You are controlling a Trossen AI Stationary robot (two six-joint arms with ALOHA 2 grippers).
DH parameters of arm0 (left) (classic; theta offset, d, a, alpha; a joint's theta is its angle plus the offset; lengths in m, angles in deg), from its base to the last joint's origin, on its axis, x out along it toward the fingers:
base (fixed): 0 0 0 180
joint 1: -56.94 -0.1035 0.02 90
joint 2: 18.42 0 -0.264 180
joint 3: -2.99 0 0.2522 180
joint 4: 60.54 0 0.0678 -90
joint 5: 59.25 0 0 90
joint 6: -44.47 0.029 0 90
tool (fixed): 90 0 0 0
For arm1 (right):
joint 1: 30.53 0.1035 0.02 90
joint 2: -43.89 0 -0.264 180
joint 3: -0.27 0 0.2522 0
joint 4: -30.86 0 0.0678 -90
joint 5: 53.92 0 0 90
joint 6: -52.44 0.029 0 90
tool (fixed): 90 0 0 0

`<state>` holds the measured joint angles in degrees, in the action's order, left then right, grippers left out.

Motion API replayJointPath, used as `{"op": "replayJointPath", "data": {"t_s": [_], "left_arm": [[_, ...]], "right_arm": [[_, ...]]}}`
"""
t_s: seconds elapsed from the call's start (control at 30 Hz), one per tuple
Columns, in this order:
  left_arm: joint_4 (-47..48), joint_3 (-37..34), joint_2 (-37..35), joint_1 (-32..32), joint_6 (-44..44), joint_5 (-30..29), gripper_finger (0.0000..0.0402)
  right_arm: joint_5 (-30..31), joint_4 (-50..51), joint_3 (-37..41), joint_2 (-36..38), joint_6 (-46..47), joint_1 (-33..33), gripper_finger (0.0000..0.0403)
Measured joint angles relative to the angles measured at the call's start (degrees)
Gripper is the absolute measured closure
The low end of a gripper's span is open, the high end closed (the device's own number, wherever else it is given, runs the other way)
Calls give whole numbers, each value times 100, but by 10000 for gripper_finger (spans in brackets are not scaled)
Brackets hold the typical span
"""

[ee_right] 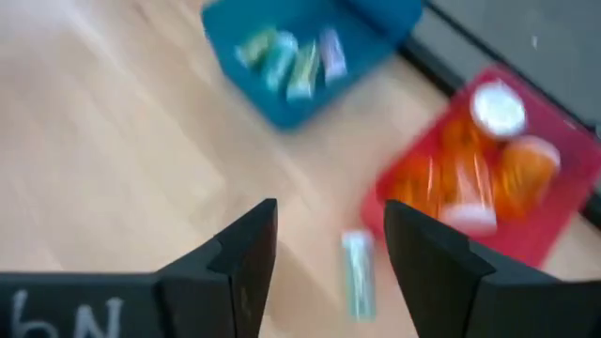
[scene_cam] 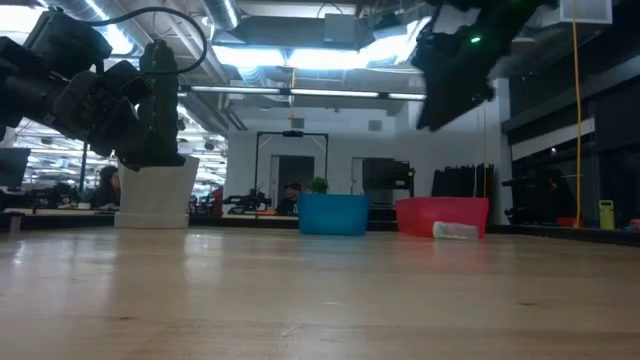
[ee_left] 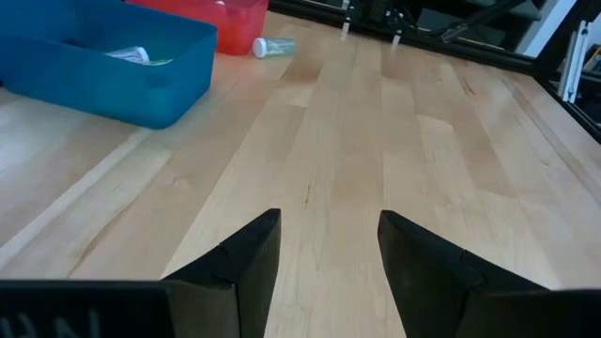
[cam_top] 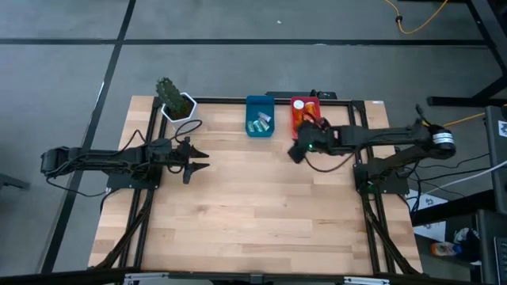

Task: Pick and place medicine bottles into bin by pill shape (circle, oval)
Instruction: Put the small blue pill bottle into the blue bin

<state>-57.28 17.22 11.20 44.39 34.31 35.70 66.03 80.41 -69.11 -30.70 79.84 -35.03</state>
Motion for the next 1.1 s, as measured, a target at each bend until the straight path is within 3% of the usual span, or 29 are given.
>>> {"op": "replayJointPath", "data": {"t_s": [0.23, 0.4, 0.8, 1.1], "left_arm": [[1, 0, 0, 0, 1, -6, 227], [1, 0, 0, 0, 4, -98, 227], [22, 0, 0, 0, 2, -107, 227], [22, 0, 0, 0, 3, -109, 227]], "right_arm": [[-6, 1616, 1, 245, 1167, 546, 205], [-20, 1709, 259, 224, 1443, 809, 205], [-262, 161, 1563, 224, 1512, 852, 205], [-258, -939, 2396, 224, 1884, 341, 205]]}}
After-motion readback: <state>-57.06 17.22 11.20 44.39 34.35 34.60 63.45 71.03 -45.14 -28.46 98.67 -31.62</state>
